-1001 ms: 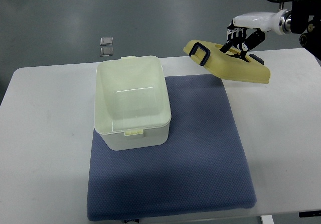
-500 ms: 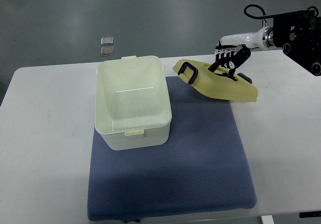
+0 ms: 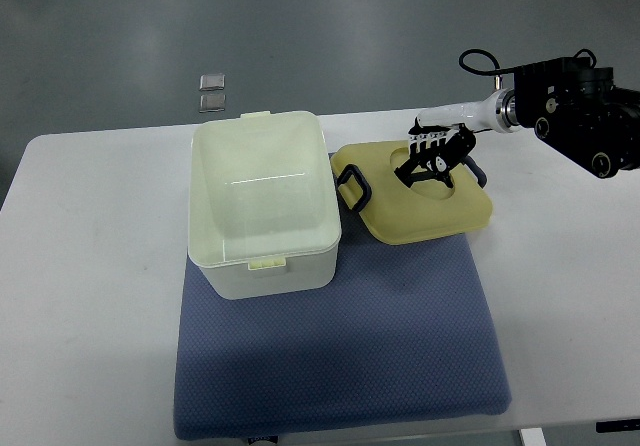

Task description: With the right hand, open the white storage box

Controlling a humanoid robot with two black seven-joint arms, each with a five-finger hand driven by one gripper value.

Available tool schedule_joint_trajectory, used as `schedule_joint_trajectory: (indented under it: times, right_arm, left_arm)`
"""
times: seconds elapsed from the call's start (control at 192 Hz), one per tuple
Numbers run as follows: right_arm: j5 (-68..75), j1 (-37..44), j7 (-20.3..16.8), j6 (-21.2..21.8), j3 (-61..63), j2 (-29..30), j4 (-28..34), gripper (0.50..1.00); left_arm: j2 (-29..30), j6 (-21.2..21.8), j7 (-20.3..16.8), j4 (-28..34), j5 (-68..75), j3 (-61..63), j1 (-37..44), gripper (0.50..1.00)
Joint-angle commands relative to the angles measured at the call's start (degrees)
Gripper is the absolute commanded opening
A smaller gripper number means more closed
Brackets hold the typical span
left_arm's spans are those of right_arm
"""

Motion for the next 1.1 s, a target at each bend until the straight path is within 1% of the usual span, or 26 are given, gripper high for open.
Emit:
schedule_joint_trajectory:
  times: [0.0,0.089,0.104,0.109,0.115,0.12,0.125,0.13,0.136,0.146,0.151,0.156,0.162,0.167,0.172,0.229,0.235,0.24,0.266,0.355,0.532,0.646,0.74,0.944,1.017,1.095]
  right_arm:
    - [0.0,-0.4,0.3,0.0,0.0,0.0,0.0,0.500]
    - [-0.1,-0.7,0.5,0.6,0.0,0.0,0.1,0.502]
    - [-0.1,-0.7,0.5,0.7,0.0,0.0,0.1,0.539]
    - [-0.1,-0.7,0.5,0.7,0.0,0.0,0.1,0.539]
    - [-0.1,-0.7,0.5,0.7,0.0,0.0,0.1,0.559]
    - [-0.1,-0.7,0.5,0.7,0.0,0.0,0.1,0.560]
    - [-0.1,-0.7,0.5,0.7,0.0,0.0,0.1,0.582]
    - [-0.1,-0.7,0.5,0.7,0.0,0.0,0.1,0.582]
    - [-0.2,-0.6,0.5,0.7,0.0,0.0,0.0,0.602]
    - [-0.2,-0.6,0.5,0.7,0.0,0.0,0.0,0.603]
    - [-0.2,-0.6,0.5,0.7,0.0,0.0,0.1,0.621]
    - [-0.2,-0.6,0.5,0.7,0.0,0.0,0.1,0.621]
    - [-0.3,-0.6,0.5,0.7,0.0,0.0,0.1,0.639]
    - [-0.3,-0.6,0.5,0.7,0.0,0.0,0.1,0.639]
    - [-0.3,-0.5,0.6,0.7,0.0,0.0,0.1,0.656]
    - [-0.4,-0.1,0.6,0.7,0.0,0.0,0.1,0.713]
    - [-0.4,-0.1,0.6,0.7,0.0,0.0,0.1,0.727]
    - [-0.4,-0.1,0.6,0.7,0.0,0.0,0.1,0.727]
    - [-0.4,0.0,0.6,0.7,0.0,-0.1,0.1,0.766]
    - [-0.6,0.5,0.6,0.6,0.0,-0.2,0.1,0.823]
    - [-0.6,2.3,0.7,0.5,0.1,-0.7,0.0,0.825]
    - [0.3,3.6,0.7,0.5,0.9,-1.4,-0.2,0.842]
    - [2.1,3.9,0.8,-0.1,1.4,-1.5,-0.8,0.842]
    - [20.0,3.3,0.2,-1.6,12.3,-2.8,-1.1,0.842]
    - [27.3,1.6,0.2,-4.0,16.9,-2.5,-1.3,0.842]
    - [36.0,-1.0,0.0,-8.7,21.5,-2.0,-1.6,0.842]
  left_arm:
    - [0.0,0.0,0.0,-0.1,0.0,0.0,0.0,1.000]
    - [0.0,0.0,0.0,-0.1,0.0,0.0,0.0,1.000]
    - [0.0,0.0,0.0,-0.1,0.1,0.0,0.0,1.000]
    - [0.0,0.0,0.0,-0.1,0.1,0.0,0.0,1.000]
    - [0.0,0.0,0.0,-0.1,0.0,0.0,0.0,1.000]
    - [0.0,0.0,0.0,-0.1,0.0,0.0,0.0,1.000]
    - [0.0,0.0,0.0,-0.1,0.1,0.0,0.0,1.000]
    - [0.0,0.0,0.0,-0.1,0.1,0.0,0.0,1.000]
    - [0.0,0.0,0.0,-0.1,0.1,0.0,0.0,1.000]
    - [0.0,0.0,0.0,-0.1,0.1,0.0,0.0,1.000]
    - [0.0,0.0,0.0,-0.1,0.0,0.0,0.0,1.000]
    - [0.0,0.0,0.0,-0.1,0.0,0.0,0.0,1.000]
    - [0.0,0.0,0.0,-0.1,0.0,0.0,0.0,1.000]
    - [0.0,0.0,0.0,-0.1,0.0,0.0,0.0,1.000]
    - [0.0,0.0,0.0,-0.1,0.0,0.0,0.0,1.000]
    - [0.0,0.0,0.0,-0.1,0.0,0.0,0.0,1.000]
    - [0.0,0.0,0.0,-0.1,0.0,0.0,0.0,1.000]
    - [0.0,0.0,0.0,-0.1,0.0,0.0,0.0,1.000]
    - [0.0,0.0,0.0,-0.1,0.0,0.0,0.0,1.000]
    - [0.0,0.0,0.0,-0.1,0.0,0.0,0.0,1.000]
    - [0.0,0.0,0.0,-0.1,0.0,-0.1,-0.1,1.000]
    - [0.0,0.0,0.0,-0.2,0.0,-0.2,-0.2,1.000]
    - [0.0,0.0,0.0,-0.2,0.0,-0.2,-0.4,1.000]
    - [0.0,0.0,0.0,-0.2,0.0,-0.1,-0.4,1.000]
    - [0.0,0.0,0.0,-0.2,0.0,-0.1,-0.4,1.000]
    - [0.0,0.0,0.0,-0.2,0.0,-0.1,-0.4,1.000]
